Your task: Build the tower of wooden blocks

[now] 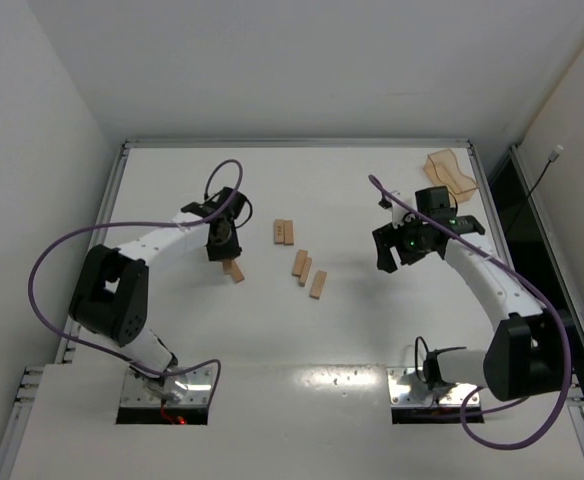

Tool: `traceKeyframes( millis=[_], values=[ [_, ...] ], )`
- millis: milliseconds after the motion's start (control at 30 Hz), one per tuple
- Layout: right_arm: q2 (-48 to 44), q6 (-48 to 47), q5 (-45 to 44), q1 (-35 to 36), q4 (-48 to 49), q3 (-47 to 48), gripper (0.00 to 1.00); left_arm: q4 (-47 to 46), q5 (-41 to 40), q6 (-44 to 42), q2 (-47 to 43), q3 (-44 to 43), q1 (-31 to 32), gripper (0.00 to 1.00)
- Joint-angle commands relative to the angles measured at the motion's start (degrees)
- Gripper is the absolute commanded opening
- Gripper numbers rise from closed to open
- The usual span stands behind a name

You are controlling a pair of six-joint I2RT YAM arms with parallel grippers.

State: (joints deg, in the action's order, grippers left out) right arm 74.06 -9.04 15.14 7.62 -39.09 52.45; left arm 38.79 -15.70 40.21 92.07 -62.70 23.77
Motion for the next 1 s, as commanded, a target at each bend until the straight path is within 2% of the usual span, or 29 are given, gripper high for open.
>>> traceKeyframes(
  millis=[0, 133, 400, 967],
  values=[
    [0.2, -0.5, 0.7, 0.1, 0.9, 2.2, 0.71, 0.6, 1.3, 1.6, 0.4, 0.8, -1.0, 0.0],
    [0.2, -0.5, 0.2, 0.1, 0.9, 2.2, 0.71, 1.1, 2.4, 2.2, 0.9, 2.6, -3.2, 0.0],
    [0.7, -0.5, 0.2, 0.1, 0.9, 2.7, 0.71, 1.1, 3.5, 2.7, 0.3, 5.7, -3.2, 0.0],
    [0.7, -0.5, -0.4, -0.4, 0.9, 3.3, 0.71, -0.5, 4.8, 2.7, 7.6, 3.1, -3.2, 0.0]
  ],
)
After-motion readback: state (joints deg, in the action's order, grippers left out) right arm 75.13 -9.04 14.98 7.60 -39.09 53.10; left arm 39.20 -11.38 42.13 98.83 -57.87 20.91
